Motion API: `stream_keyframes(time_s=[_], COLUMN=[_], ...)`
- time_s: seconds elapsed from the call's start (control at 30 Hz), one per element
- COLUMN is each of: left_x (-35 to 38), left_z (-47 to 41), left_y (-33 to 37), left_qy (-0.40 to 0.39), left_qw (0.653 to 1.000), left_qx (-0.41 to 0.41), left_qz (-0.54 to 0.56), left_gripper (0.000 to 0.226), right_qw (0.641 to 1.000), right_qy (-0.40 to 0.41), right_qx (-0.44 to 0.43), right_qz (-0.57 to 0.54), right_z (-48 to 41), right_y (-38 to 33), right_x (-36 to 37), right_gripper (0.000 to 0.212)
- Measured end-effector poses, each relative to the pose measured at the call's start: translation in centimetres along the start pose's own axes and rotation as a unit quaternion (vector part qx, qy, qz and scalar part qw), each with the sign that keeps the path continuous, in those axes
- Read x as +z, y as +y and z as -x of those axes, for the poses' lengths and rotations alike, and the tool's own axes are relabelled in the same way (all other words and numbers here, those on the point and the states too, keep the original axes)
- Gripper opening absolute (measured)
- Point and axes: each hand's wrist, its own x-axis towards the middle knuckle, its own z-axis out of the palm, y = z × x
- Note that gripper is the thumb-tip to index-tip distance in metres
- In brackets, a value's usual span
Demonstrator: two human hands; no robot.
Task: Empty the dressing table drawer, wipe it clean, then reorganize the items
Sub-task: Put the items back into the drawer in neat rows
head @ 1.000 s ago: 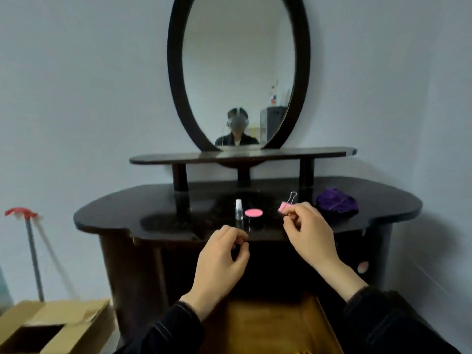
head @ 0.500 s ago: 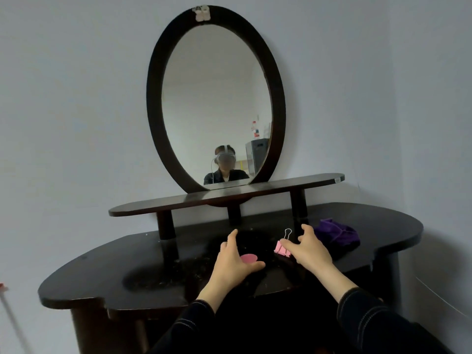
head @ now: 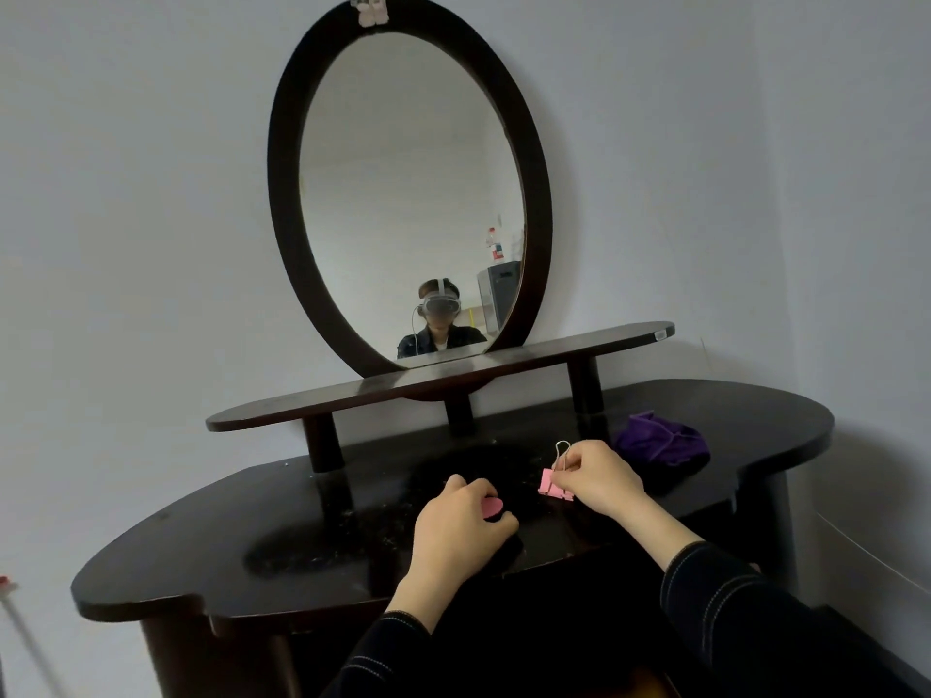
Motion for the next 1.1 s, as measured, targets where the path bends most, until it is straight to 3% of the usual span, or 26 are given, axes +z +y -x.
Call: stream_keyframes(time_s=[0.23,0.37,0.43,0.57,0.67,0.73,0.87,0.97,1.1], left_x=[-0.8,-3.0,-4.6,-4.6,-1.9,0.3,5.3,8.6,11.9], left_z=[3.3,5.5,7.6,14.3,18.3,20.4,22.8,22.5,21.3], left_y=[0.7,1.3,1.7,0.6,-1.8,-3.5,-6.7,-8.2,-8.6], left_qy=[0.063,0.081,0.09,0.044,-0.054,-0.127,-0.193,-0.185,-0.171], left_qw=[0.997,0.98,0.942,0.825,0.755,0.689,0.568,0.559,0.585], left_qx=[-0.026,-0.059,-0.053,-0.078,-0.202,-0.307,-0.438,-0.519,-0.56], left_qz=[0.02,0.171,0.318,0.558,0.621,0.644,0.669,0.619,0.562], left_gripper=[0.042,0.035,0.028,0.031,0.046,0.049,0.05,0.036,0.029], right_qw=[0.99,0.966,0.952,0.939,0.946,0.955,0.961,0.942,0.908], right_qy=[-0.025,-0.013,-0.002,-0.007,-0.073,-0.12,-0.243,-0.33,-0.419], right_qx=[-0.024,-0.046,-0.074,-0.183,-0.199,-0.196,-0.11,-0.029,-0.016], right_qz=[-0.14,-0.254,-0.298,-0.29,-0.246,-0.189,-0.078,-0.052,-0.003], right_z=[2.7,5.9,8.6,15.0,18.8,20.3,20.4,19.5,19.4], right_y=[0.4,-1.2,-2.1,-2.5,-0.9,1.1,7.0,10.6,13.3], right_x=[-0.3,-0.7,-1.0,0.3,3.1,5.7,11.3,15.0,18.1], right_gripper=[0.018,0.018,0.017,0.017,0.021,0.021,0.022,0.025,0.025])
